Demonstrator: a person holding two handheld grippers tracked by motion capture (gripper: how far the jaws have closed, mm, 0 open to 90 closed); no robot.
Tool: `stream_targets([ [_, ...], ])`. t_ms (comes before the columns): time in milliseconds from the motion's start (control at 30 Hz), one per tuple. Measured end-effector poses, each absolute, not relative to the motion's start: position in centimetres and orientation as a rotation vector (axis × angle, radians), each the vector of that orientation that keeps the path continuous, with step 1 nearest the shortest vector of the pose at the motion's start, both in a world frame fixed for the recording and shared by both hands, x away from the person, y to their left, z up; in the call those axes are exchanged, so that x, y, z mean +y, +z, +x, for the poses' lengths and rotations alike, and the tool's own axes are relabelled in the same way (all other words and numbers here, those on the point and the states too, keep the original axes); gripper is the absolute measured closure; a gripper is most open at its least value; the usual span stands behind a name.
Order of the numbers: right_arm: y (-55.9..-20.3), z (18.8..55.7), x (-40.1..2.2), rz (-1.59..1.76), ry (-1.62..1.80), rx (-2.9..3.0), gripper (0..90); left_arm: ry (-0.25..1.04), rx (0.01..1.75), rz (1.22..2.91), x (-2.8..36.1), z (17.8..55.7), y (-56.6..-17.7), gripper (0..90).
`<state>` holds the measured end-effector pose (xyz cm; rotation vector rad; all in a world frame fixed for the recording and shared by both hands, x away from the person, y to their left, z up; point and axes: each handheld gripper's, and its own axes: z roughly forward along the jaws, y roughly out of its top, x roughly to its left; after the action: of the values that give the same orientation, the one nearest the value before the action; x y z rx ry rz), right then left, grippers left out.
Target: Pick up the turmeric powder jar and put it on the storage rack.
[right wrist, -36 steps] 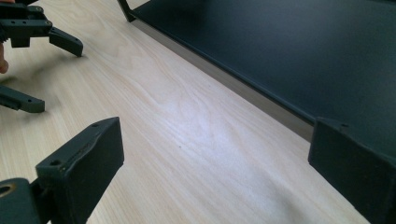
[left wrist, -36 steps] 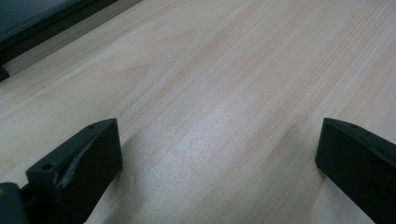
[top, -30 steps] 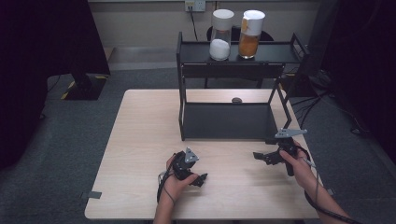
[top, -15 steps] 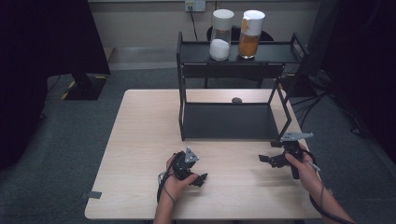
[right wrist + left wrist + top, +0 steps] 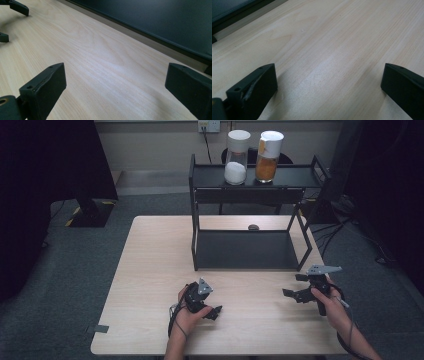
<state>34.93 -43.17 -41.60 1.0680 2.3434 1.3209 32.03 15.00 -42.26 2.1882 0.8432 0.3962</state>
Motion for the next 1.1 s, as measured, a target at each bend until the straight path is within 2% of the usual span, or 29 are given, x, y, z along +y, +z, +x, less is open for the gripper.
stream_targets([
  [1100,-42.1,32.8,-44.5,1.057,1.239,2.362,2.6,0.396,0.844,2.188,15.0,32.0,-42.3,0.0],
])
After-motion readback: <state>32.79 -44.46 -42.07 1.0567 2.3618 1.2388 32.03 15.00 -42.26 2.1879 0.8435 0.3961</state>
